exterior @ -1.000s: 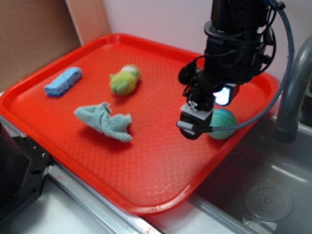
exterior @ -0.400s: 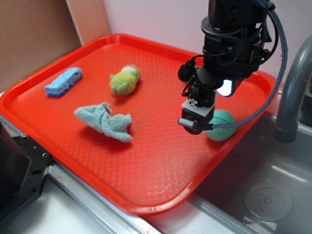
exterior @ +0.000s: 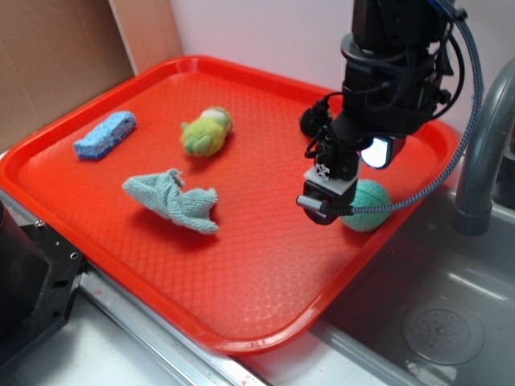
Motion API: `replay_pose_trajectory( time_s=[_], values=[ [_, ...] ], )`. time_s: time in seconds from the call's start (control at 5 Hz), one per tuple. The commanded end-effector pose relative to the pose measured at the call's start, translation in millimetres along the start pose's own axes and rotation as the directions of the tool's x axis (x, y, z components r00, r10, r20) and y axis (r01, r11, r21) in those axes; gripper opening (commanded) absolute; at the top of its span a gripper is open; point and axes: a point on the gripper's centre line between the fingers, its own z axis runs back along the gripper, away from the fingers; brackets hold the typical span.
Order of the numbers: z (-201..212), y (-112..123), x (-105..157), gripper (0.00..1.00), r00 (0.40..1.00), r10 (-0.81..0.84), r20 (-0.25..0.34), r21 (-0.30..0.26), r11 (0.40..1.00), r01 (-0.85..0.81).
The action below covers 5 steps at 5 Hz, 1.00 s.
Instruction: Grab the green ball.
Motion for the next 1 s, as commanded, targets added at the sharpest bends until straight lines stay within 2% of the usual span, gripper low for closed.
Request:
replay_pose_trajectory(
  time_s=[0.0, 0.2, 0.4, 0.6, 0.8],
  values=[
    [12.4, -5.1, 5.4, 0.66, 1.0, -0.004, -0.008, 0.047, 0.999, 0.004],
    [11.9, -2.4, 0.1, 0.0, 1.0, 0.004, 0.017, 0.032, 0.999, -0.004],
    [9.2, 3.5, -4.5, 0.0, 0.999, 0.013, 0.035, -0.016, 1.0, -0.012],
    [6.1, 8.2, -3.8, 1.0, 0.999, 0.017, 0.029, -0.025, 1.0, -0.016],
    [6.1, 8.2, -3.8, 1.0, 0.999, 0.017, 0.029, -0.025, 1.0, -0.016]
  ],
)
